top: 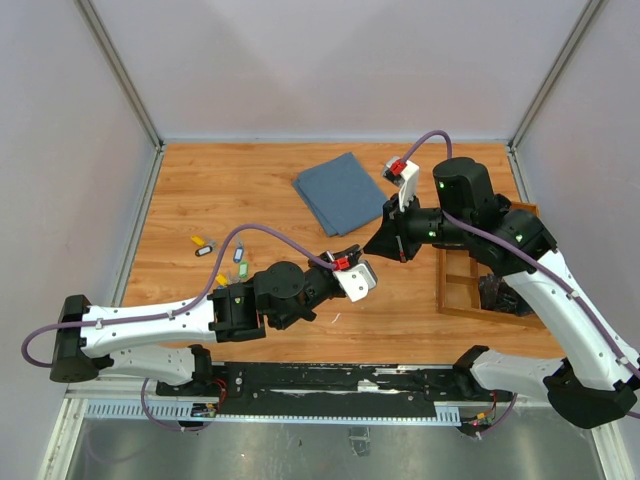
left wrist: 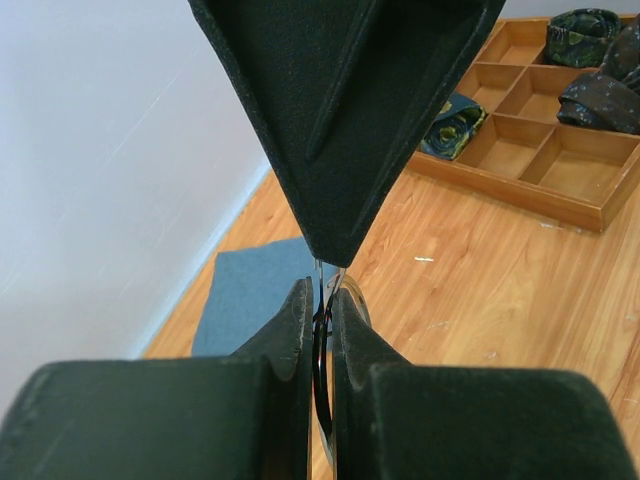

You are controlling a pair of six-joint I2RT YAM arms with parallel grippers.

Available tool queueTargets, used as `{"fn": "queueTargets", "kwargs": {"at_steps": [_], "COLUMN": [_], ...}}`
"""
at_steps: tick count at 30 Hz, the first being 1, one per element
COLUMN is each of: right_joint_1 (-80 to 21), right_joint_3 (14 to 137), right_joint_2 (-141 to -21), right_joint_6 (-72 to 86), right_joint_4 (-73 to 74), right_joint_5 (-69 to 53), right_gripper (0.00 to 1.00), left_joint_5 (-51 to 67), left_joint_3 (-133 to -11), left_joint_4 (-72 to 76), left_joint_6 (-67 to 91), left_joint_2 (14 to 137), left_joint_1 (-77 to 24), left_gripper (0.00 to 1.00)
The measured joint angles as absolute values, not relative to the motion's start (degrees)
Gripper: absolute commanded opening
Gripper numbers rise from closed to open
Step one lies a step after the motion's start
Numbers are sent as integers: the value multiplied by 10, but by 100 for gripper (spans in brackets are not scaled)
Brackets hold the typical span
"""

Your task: Put the keys on the keyring

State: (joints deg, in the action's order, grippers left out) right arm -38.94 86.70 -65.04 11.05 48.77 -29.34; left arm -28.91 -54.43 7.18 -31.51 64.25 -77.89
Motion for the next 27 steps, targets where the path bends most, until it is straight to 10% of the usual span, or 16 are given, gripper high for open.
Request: {"fn": "queueTargets", "kwargs": {"at_steps": [16,27], "right_joint_1": [-389,-389], "right_joint_3": [867,865], "right_joint_2": [-650,-649], "right_joint_6": [117,120], "right_joint_4": [478,469], "right_joint_5": [-296,-296], "right_gripper": [1,1], "left_joint_5": [-299,-297], "left_joint_3": [-544,-544], "left_joint_4": [93,93], "left_joint_6": [-314,-309], "left_joint_2": [642,642], "left_joint_1": [-779,-781], "left_gripper": [26,1]}}
